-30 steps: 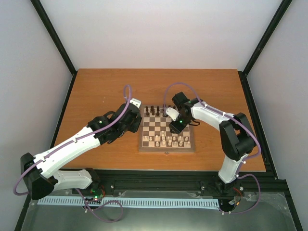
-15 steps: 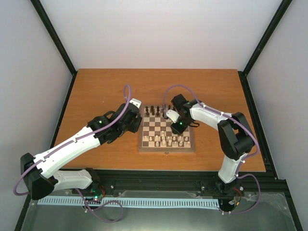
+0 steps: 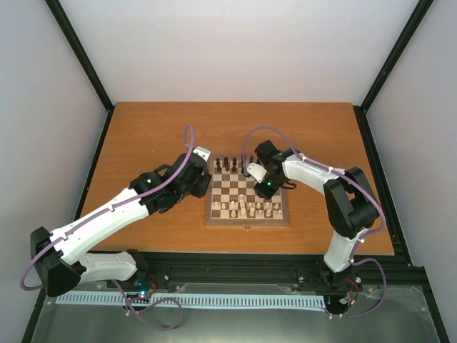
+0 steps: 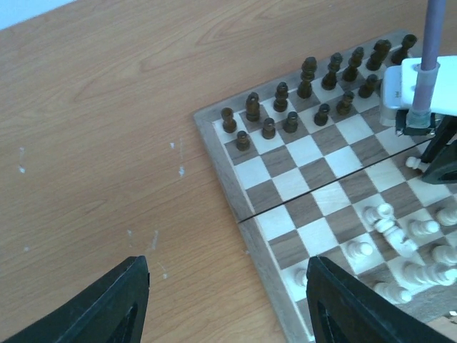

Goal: Set up the chess pieces on the board

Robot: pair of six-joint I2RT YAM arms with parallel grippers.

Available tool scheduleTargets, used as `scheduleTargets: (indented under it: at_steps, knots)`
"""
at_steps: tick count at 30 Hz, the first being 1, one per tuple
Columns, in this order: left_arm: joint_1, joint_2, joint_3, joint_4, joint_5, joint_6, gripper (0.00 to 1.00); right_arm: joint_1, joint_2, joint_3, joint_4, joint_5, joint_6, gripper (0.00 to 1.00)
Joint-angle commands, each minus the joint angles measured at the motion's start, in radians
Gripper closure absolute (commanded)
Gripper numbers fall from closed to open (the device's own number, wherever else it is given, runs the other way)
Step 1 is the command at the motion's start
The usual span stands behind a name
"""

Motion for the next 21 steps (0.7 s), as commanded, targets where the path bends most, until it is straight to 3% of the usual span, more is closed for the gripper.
scheduleTargets:
  at_steps: [1,6,8,16,21]
  knots:
    - [0.015,-0.002,0.018,0.032,0.073,-0.056,0.37,0.003,-0.065,-0.032,0.007,-0.021,-0.024,0.88]
    - [0.118,0.007,-0.060,0.285,0.478,-0.274,0.37,-0.008,-0.198,-0.055,0.039,-0.139,-0.081,0.89]
    - [0.139,0.052,-0.086,0.389,0.578,-0.339,0.39,-0.009,-0.252,-0.066,0.048,-0.185,-0.105,0.89]
    - [0.140,0.254,-0.073,0.641,0.862,-0.447,0.50,-0.009,-0.357,-0.089,0.060,-0.300,-0.144,0.89]
    - [0.140,0.298,-0.073,0.679,0.909,-0.471,0.54,-0.008,-0.380,-0.092,0.065,-0.347,-0.151,0.89]
